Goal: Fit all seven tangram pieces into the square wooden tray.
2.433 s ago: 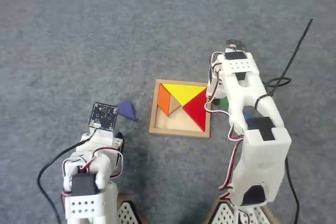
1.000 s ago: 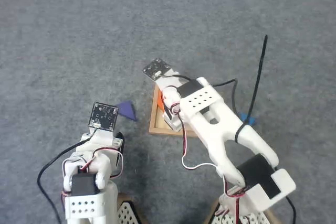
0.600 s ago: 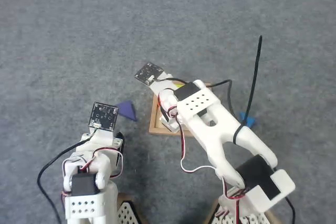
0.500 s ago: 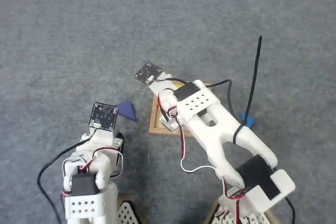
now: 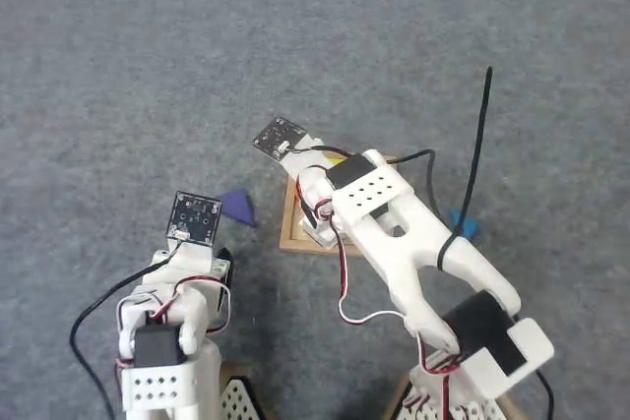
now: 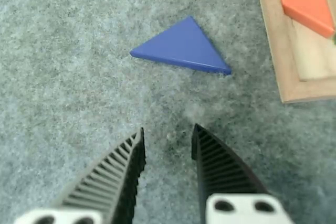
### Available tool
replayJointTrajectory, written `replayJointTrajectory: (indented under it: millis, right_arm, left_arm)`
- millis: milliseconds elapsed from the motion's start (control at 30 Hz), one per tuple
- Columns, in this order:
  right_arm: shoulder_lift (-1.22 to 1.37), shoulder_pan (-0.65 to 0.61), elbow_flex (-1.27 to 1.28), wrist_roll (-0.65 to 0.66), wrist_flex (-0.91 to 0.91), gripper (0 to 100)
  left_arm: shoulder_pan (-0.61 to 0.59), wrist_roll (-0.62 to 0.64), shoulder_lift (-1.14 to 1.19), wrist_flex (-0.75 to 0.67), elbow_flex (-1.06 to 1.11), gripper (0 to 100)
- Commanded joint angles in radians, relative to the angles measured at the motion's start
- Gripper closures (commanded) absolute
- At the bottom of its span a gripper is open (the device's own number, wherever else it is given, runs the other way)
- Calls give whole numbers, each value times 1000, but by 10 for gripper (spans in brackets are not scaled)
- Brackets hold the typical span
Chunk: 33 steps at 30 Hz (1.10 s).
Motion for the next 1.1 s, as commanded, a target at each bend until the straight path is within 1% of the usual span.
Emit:
replayJointTrajectory:
  millis: [0, 100, 200, 433, 667, 767, 900, 1067]
  right_arm:
    - [-84, 42, -15, 6, -2, 791]
    - [-77, 73, -6, 11, 35, 842]
    - [-36, 93, 3, 6, 15, 831]
    - [94, 91, -11, 12, -51, 825]
    - [133, 99, -72, 6, -48, 825]
    - [84, 99, -66, 5, -45, 825]
    - [-70, 124, -34, 5, 33, 825]
    - [-274, 262, 75, 14, 97, 822]
  left_arm:
    - [-6, 9, -20, 5, -15, 859]
    - [-6, 9, -20, 5, -15, 859]
    - [-6, 9, -20, 5, -15, 859]
    - [-6, 9, -20, 5, -15, 859]
    - [-6, 9, -20, 5, -15, 859]
    - [-6, 9, -20, 5, -15, 859]
    - [-6, 9, -20, 5, -15, 859]
    - [-6, 9, -20, 5, -15, 859]
